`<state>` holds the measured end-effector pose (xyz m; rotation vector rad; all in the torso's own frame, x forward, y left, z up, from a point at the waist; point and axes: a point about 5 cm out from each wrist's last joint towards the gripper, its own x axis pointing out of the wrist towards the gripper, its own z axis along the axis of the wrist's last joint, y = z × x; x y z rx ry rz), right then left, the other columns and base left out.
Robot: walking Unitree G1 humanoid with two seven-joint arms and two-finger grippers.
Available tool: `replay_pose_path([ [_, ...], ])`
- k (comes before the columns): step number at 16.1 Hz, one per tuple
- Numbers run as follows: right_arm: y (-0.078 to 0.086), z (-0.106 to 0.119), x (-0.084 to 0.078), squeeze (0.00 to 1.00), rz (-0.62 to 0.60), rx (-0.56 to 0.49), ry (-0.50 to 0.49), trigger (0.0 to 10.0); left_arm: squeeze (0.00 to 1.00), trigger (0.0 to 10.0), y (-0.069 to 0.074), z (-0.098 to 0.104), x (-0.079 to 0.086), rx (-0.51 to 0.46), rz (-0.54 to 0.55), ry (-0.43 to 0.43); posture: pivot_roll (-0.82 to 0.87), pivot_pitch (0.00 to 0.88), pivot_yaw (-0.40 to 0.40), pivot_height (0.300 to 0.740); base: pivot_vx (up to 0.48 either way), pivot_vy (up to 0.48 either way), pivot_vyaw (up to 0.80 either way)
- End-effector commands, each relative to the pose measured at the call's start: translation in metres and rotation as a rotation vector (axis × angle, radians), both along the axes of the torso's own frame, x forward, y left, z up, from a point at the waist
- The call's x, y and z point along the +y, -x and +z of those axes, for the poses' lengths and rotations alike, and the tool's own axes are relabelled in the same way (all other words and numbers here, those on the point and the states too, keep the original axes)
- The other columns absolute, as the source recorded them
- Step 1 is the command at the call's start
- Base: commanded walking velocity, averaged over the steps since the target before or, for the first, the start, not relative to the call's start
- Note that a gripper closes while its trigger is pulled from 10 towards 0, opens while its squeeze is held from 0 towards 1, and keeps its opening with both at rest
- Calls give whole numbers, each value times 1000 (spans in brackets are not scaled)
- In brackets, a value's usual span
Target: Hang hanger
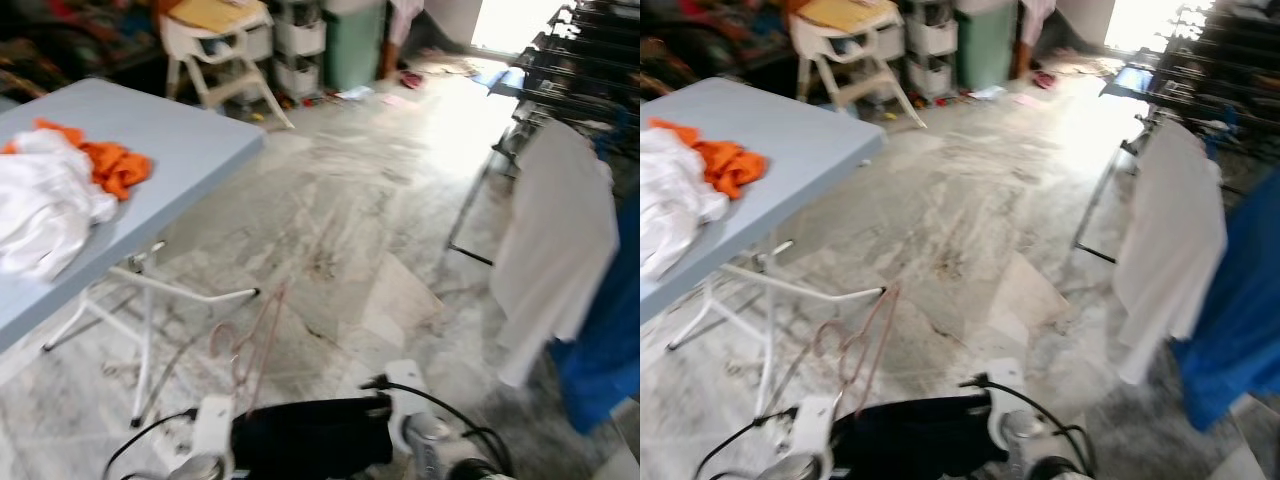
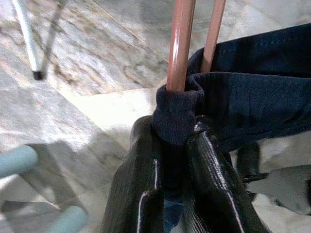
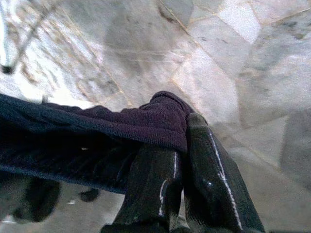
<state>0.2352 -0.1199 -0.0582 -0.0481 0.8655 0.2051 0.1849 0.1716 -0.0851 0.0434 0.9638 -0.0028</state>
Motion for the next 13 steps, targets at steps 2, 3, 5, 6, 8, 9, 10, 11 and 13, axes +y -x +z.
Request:
replay_pose_path([
  [2,-4,2,-20,0,-47,-13,39,10000,0,10000,-2,3,18,-9,54,-61,-45,0,26,740,0,171,-794],
  [3,-3,1,-21,0,-53,-10,39,10000,0,10000,-2,3,18,-9,47,-63,-47,0,27,740,0,341,-788],
  [5,-1,0,-22,0,-59,-5,42,10000,0,10000,-3,3,19,-12,37,-65,-53,0,36,740,0,352,-675],
  [6,0,-1,-23,0,-64,-2,41,10000,0,10000,-4,4,19,-14,24,-67,-58,0,42,740,0,352,-463],
  [8,2,-2,-23,0,-67,-1,40,10000,0,10000,-6,5,17,-22,11,-63,-61,0,46,740,0,172,0],
  [9,2,-2,-23,0,-68,1,41,10000,0,10000,-7,5,17,-24,-9,-66,-63,0,48,740,0,0,0],
  [10,2,-2,-23,0,-68,1,41,10000,0,10000,-7,5,17,-23,-10,-66,-63,0,48,740,0,0,0],
  [11,3,-2,-24,0,-69,1,41,10000,0,10000,-7,5,17,-23,-13,-71,-64,0,50,740,0,0,0],
  [13,3,-2,-24,0,-72,2,42,10000,0,10000,-8,6,16,-23,-18,-71,-66,0,52,740,0,0,0],
])
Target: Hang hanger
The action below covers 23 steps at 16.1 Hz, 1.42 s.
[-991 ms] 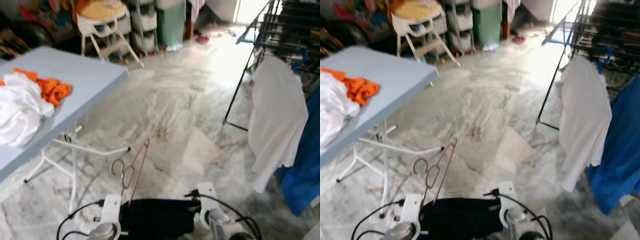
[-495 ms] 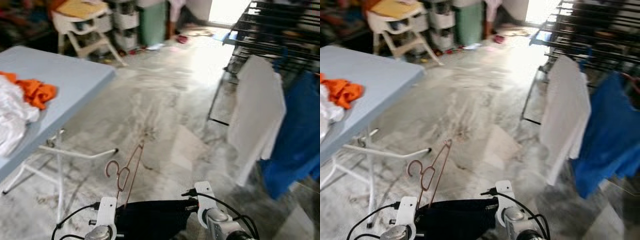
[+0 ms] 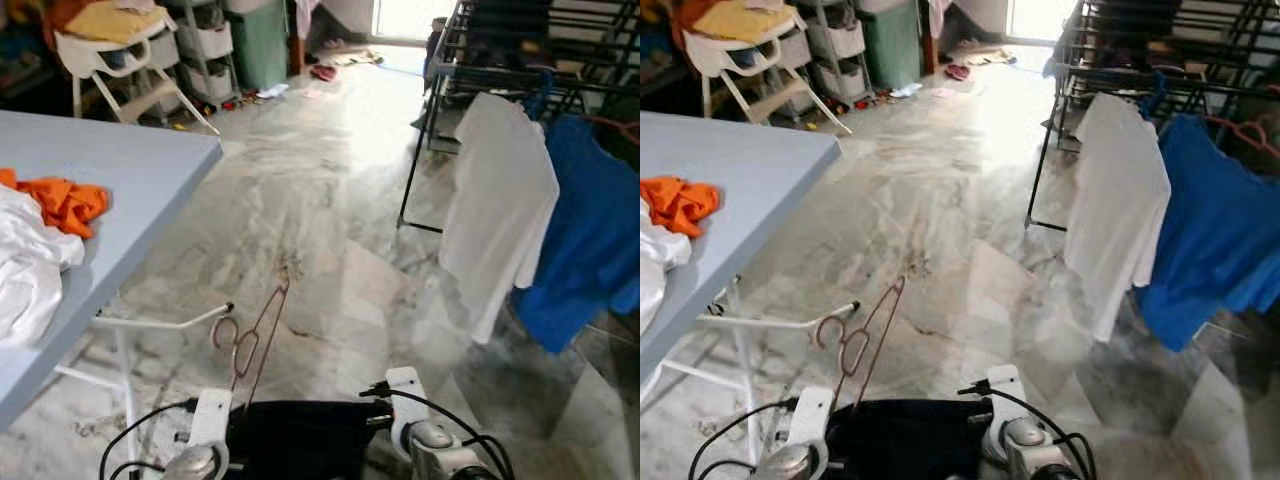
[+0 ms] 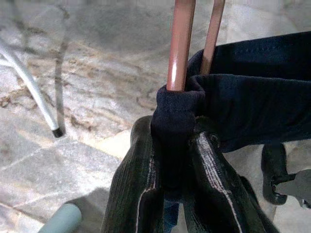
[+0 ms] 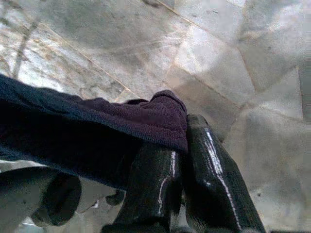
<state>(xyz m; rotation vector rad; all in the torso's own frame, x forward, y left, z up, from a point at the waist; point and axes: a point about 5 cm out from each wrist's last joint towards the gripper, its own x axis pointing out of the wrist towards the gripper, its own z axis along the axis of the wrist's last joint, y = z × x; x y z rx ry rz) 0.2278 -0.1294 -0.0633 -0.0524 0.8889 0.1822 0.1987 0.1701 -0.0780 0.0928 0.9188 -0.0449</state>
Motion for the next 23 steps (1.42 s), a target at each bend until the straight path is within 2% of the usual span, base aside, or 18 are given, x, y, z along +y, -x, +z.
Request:
replay_pose_path([
  [1,-5,3,-15,0,-55,-20,29,10000,0,10000,6,-2,17,20,41,-48,-67,0,53,740,0,0,0],
  [8,-6,4,-15,0,-35,-23,44,10000,0,10000,6,-3,8,19,13,-21,-74,0,49,740,0,0,0],
  [15,-7,4,-15,0,-11,-27,49,10000,0,10000,7,-3,5,24,0,-6,-82,0,48,740,0,0,0],
  [17,-7,5,-14,0,3,-32,46,10000,0,10000,7,-4,2,26,-14,-1,-80,0,45,740,0,0,581],
  [20,-8,5,-11,0,10,-34,39,10000,0,10000,7,-3,3,23,-4,9,-79,0,49,740,0,0,152],
  [23,-8,5,-9,0,12,-31,33,10000,0,10000,7,-3,4,23,-8,11,-79,0,54,740,295,0,0],
])
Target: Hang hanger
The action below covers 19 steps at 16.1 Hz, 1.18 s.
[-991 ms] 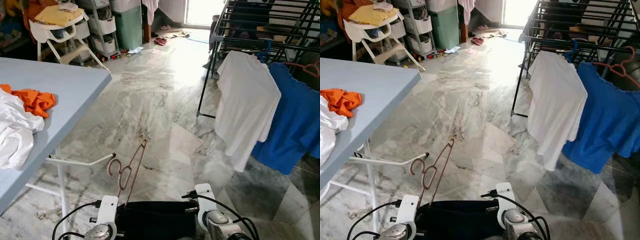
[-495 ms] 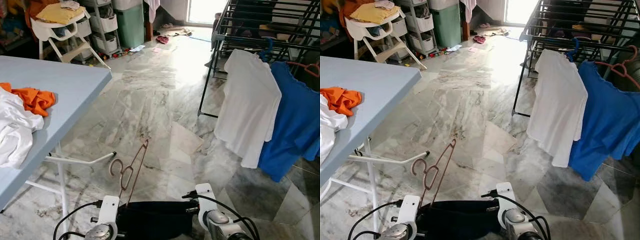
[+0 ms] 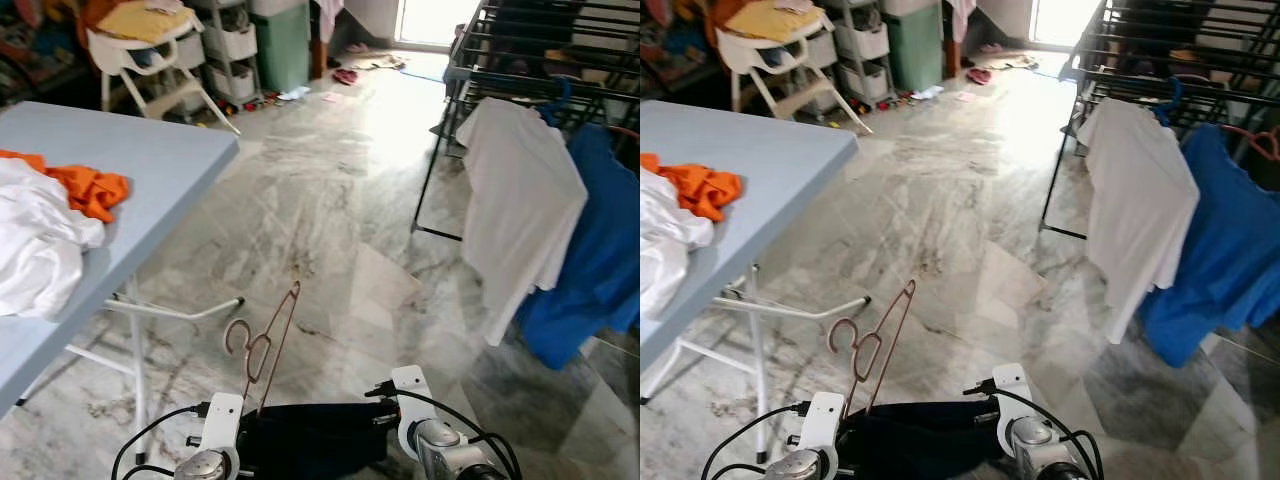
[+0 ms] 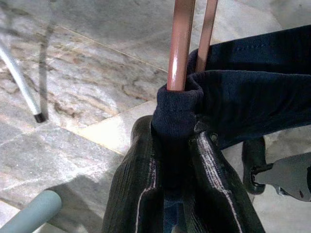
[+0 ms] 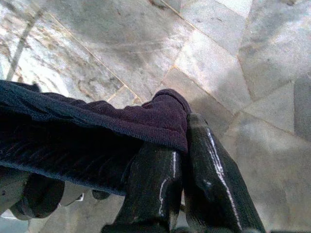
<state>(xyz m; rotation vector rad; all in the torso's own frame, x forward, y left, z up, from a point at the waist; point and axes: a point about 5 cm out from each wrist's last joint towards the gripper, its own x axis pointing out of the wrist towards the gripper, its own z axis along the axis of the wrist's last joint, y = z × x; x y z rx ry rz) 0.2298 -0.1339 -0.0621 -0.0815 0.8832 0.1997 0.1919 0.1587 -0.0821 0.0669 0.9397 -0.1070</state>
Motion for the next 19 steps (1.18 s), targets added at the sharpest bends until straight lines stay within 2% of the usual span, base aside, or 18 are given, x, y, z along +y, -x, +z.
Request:
replay_pose_path([
  [1,-5,4,-5,0,-15,-24,15,10000,0,10000,0,1,15,-1,32,-38,-79,0,54,740,296,0,0],
  [12,-6,4,-4,0,-9,-24,8,10000,0,10000,0,1,15,-1,27,-44,-79,0,58,740,318,0,0],
  [19,-4,2,-3,0,-9,-16,9,10000,0,10000,2,0,18,7,39,-69,-76,0,55,740,0,0,0],
])
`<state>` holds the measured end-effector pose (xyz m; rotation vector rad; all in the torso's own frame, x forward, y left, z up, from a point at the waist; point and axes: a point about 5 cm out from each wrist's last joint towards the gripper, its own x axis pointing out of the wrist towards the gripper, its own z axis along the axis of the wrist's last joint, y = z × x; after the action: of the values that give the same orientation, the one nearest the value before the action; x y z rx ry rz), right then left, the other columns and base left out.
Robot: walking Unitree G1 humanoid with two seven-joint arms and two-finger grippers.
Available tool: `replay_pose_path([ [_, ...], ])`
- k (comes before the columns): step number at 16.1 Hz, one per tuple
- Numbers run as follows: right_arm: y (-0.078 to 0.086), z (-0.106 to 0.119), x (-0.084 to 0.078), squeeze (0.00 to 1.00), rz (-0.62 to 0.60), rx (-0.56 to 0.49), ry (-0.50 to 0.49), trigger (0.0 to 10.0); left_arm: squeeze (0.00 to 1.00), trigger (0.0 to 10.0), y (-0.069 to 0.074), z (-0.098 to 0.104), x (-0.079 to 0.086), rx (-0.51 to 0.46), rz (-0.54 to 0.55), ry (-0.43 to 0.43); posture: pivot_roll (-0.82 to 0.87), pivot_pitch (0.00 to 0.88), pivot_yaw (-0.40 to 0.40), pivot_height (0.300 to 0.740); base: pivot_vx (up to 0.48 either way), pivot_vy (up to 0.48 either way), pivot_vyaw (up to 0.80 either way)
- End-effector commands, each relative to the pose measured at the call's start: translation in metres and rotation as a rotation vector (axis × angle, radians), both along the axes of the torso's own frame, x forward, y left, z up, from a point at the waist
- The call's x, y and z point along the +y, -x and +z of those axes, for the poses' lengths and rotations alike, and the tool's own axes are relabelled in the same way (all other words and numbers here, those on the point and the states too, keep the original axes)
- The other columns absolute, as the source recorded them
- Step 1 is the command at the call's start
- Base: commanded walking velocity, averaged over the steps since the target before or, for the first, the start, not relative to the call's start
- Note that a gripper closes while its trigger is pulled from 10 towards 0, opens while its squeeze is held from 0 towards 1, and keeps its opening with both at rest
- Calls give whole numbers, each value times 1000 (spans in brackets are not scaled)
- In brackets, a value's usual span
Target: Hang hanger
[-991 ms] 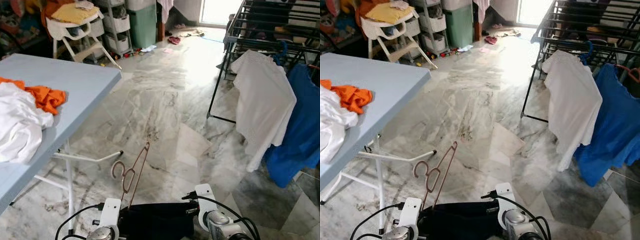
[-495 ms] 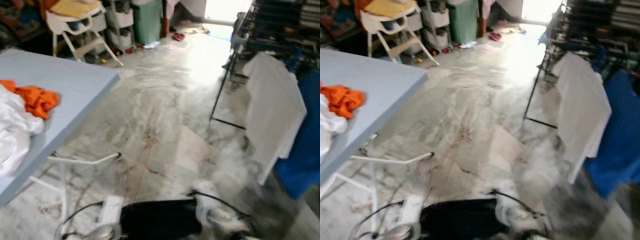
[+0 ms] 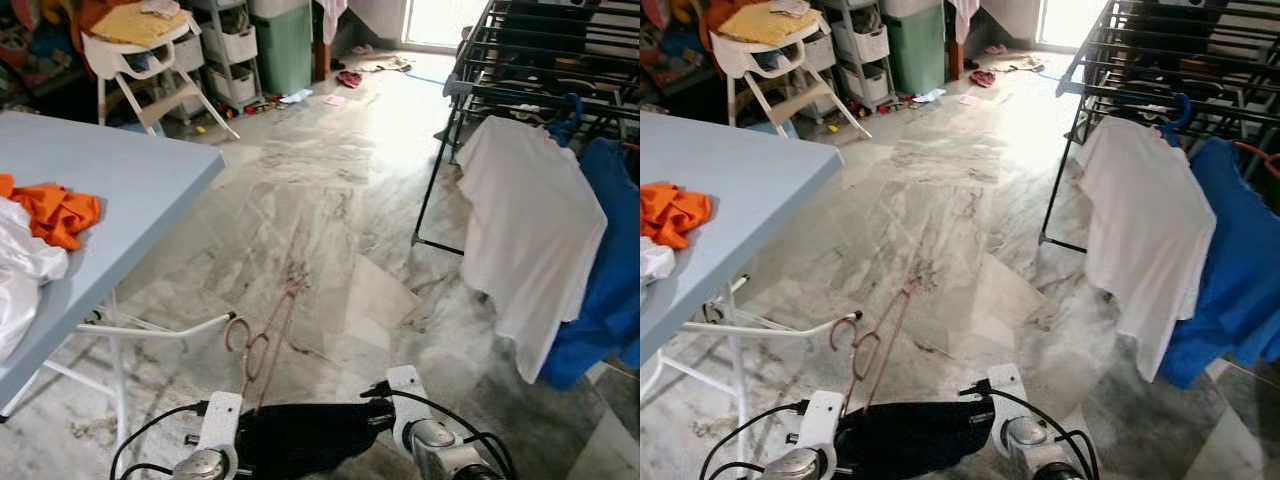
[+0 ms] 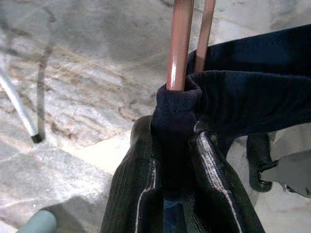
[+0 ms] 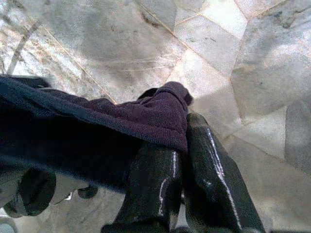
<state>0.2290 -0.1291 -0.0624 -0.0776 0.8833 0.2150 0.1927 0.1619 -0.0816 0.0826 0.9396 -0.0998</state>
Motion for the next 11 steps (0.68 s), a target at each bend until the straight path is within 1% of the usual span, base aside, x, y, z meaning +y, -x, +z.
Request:
replay_pose_path([
  [1,-5,3,-8,0,-25,-16,16,10000,0,10000,1,0,15,6,44,-56,-75,0,54,740,0,0,0],
  [4,-6,4,-7,0,-37,-17,-1,10000,0,10000,2,0,17,9,62,-66,-71,0,51,740,0,0,0],
  [7,-4,3,-5,0,-29,-11,4,10000,0,10000,1,0,19,10,89,-64,-65,0,48,740,0,0,0],
  [11,-2,1,-18,0,-78,0,47,10000,0,10000,0,1,24,7,122,-72,-29,0,28,740,0,0,0],
])
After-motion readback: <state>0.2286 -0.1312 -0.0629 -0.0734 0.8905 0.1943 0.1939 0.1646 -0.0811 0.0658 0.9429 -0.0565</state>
